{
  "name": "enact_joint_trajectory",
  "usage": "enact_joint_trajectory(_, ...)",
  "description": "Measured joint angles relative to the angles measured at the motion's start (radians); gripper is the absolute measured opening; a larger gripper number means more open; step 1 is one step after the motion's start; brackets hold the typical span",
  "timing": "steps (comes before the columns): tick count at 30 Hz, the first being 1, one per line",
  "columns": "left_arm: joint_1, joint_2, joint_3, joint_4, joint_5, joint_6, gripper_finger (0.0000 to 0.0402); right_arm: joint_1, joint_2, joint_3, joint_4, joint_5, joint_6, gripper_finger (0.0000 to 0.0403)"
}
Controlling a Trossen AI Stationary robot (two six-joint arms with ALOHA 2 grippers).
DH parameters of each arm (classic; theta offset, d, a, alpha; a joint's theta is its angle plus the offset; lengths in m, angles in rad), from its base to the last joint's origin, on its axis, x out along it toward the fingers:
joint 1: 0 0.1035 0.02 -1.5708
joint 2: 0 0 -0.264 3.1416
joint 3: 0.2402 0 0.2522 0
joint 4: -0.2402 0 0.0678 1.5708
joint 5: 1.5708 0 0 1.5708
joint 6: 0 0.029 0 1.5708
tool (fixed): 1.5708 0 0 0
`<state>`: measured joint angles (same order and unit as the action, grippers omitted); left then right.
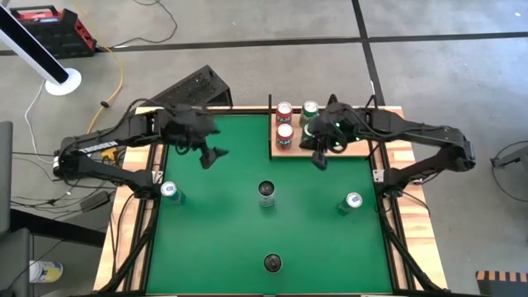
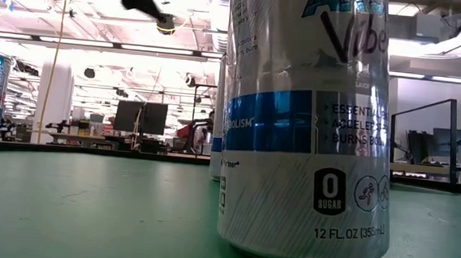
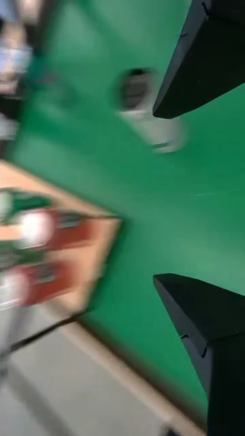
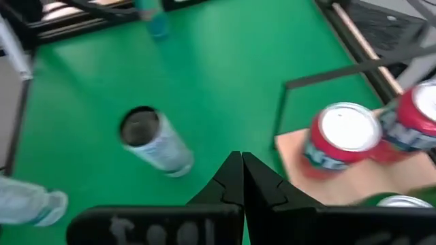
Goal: Place canned beverage on shelf
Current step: Put the left blue soda can on the shelf
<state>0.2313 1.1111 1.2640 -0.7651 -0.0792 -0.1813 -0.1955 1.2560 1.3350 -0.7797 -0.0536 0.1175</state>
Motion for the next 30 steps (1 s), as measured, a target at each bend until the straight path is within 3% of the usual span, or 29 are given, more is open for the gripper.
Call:
enact_joint_trajectory(9, -0.147, 0.002, 0.0, -0.512, 0.048, -0.171, 0.0377, 0.076, -0.007, 0.0, 0.001, 0.0, 0.006, 0.002)
enact_joint_trajectory(13, -0.226, -0.004, 0.0, -0.656, 0.048, -0.277, 0.0377, 0.075, 0.007, 0.001, 0.012, 0.002, -0.017, 0.002)
enact_joint_trajectory(23, -0.413, -0.02, -0.025, -0.757, -0.001, -0.451, 0.0377, 0.066, 0.016, 0.0, 0.014, 0.002, -0.093, 0.0021)
enact_joint_trajectory(30, -0.487, -0.019, -0.166, -0.745, 0.021, -0.494, 0.0377, 0.066, 0.016, 0.0, 0.017, 0.002, -0.125, 0.0021)
